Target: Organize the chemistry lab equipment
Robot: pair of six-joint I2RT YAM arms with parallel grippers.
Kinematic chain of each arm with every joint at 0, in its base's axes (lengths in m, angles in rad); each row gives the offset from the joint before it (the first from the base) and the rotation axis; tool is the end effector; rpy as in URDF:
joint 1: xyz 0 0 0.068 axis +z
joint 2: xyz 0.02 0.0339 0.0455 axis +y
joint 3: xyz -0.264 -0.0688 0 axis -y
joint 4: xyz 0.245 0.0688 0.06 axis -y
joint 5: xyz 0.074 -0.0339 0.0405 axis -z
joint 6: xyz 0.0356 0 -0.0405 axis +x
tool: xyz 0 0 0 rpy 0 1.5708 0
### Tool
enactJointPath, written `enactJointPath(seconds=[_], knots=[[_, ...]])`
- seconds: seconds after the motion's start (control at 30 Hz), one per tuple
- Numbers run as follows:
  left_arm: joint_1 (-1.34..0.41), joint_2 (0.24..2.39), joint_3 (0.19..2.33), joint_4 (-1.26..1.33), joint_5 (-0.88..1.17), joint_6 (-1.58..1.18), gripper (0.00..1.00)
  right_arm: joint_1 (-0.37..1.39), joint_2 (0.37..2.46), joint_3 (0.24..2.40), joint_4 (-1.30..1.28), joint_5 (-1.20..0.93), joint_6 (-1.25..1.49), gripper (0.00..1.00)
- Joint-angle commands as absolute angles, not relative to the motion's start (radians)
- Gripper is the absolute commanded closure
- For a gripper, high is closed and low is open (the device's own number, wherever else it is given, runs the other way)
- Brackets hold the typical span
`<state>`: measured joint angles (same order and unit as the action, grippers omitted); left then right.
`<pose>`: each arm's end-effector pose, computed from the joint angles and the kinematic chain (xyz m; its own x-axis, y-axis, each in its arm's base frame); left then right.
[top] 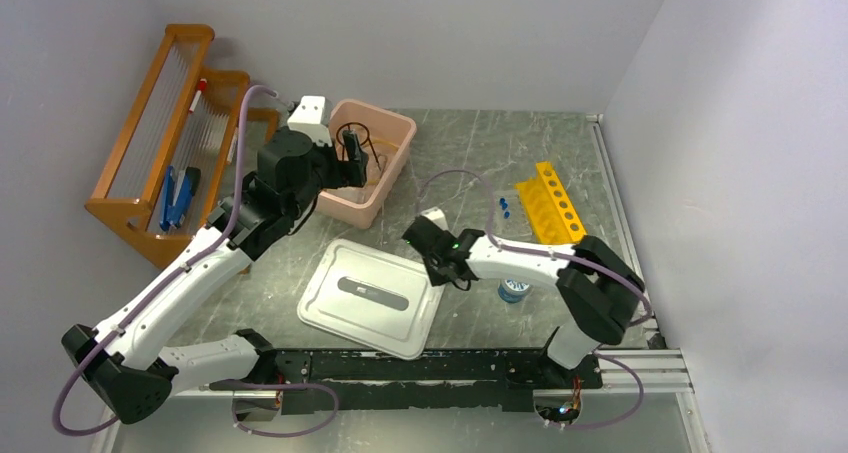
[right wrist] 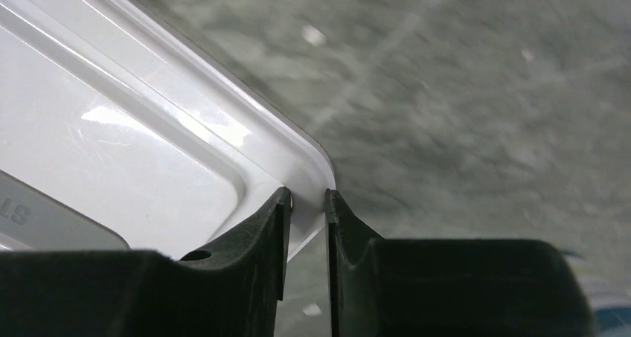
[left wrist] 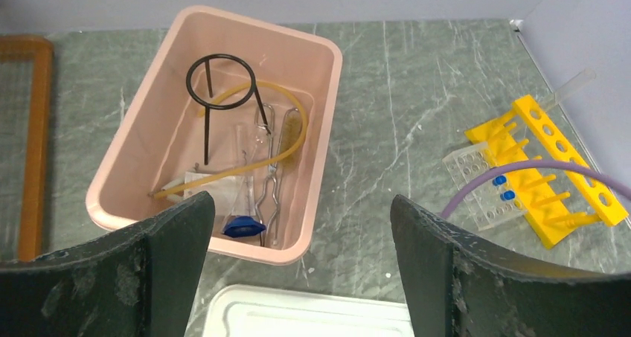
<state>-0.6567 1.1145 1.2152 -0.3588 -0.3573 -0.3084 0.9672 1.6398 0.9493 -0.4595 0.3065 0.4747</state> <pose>0.2018 -0.1398 0.4074 -0.2849 -0.1394 -0.9484 0.2284 0.9510 -0.2084 0.1845 0.2486 0.1686 -0.7876 -0.3747 -0.4892 -0.3991 0.9151 -0.0582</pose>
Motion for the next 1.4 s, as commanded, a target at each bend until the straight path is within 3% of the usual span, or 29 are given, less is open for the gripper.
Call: enactJointPath(seconds=[0.0, 0.23, 0.3, 0.47, 0.7, 0.93, 1.1, 1.27, 1.37], knots=[[-0.648, 1.125, 1.183, -0.362, -0.314, -0.356, 0.09, 0.915, 1.514, 0.883, -0.581, 0.291, 0.575, 0.75], [-0.647, 1.127, 1.077, -0.377, -0.297, -0.467, 0.1, 0.884, 1.45, 0.887, -0.576, 0.254, 0.546, 0.49], [-0.647, 1.127, 1.053, -0.382, -0.292, -0.492, 0.1, 0.882, 1.5, 0.946, -0.549, 0.236, 0.476, 0.48], [-0.641, 1.114, 1.025, -0.423, -0.349, -0.538, 0.12, 0.873, 1.65, 1.072, -0.435, 0.166, 0.25, 0.59], [-0.591, 1.067, 0.998, -0.495, -0.422, -0.599, 0.29, 0.842, 1.816, 1.181, -0.387, 0.08, 0.123, 0.64], [-0.532, 1.01, 0.925, -0.54, -0.415, -0.68, 0.31, 0.839, 1.873, 1.188, -0.374, -0.063, 0.052, 0.63], [-0.517, 0.984, 0.861, -0.559, -0.385, -0.737, 0.28, 0.839, 1.874, 1.222, -0.384, -0.073, 0.055, 0.57], [-0.512, 0.978, 0.792, -0.57, -0.345, -0.792, 0.32, 0.839, 1.834, 1.255, -0.396, -0.035, 0.074, 0.55], [-0.51, 0.968, 0.743, -0.562, -0.332, -0.83, 0.37, 0.84, 1.806, 1.241, -0.385, -0.103, 0.058, 0.69]])
